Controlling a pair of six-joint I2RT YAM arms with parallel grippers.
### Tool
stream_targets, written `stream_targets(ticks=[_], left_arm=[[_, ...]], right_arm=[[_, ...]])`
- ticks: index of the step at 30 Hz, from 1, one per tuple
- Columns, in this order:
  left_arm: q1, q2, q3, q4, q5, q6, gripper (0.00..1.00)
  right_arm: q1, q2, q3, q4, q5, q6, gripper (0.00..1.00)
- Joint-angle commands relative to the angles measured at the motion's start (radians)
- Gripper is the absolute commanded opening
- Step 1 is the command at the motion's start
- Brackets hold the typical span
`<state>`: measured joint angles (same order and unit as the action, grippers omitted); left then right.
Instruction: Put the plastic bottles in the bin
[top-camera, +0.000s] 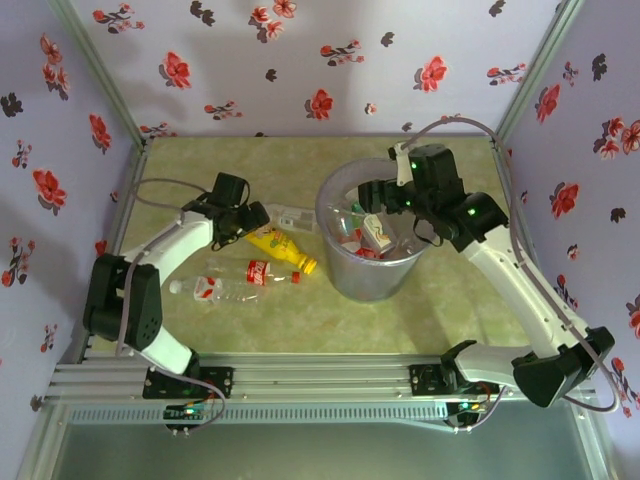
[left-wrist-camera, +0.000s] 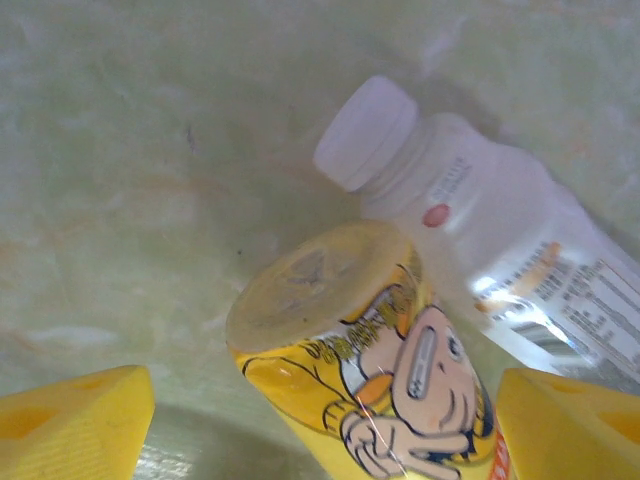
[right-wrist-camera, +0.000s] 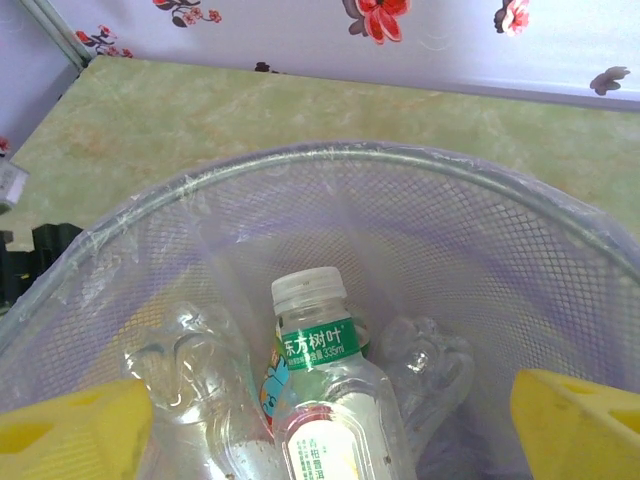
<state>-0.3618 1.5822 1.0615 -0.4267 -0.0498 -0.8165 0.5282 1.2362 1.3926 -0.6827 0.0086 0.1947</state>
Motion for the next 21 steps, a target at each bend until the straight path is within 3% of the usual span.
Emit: stream_targets(ticks=[1,15,21], left_arm=[[0.000,0.018,-0.036,0.068,0.021,-0.114,0.91],[-0.001,0.140,-0.086,0.206,0.078,-0.207,0.92],[-0.006,0.154,-0.092,0.241,0.081,-0.239,0.82]], right_arm=[[-0.005,-0.016,-0.026,-0.003,0.022,0.012,0.93],[-0.026,-0.145,-0.150,-0.031,0.022,0.042,0.99],[-0.029,-0.168,-0.172,-0.025,0.021,0.046,0.99]])
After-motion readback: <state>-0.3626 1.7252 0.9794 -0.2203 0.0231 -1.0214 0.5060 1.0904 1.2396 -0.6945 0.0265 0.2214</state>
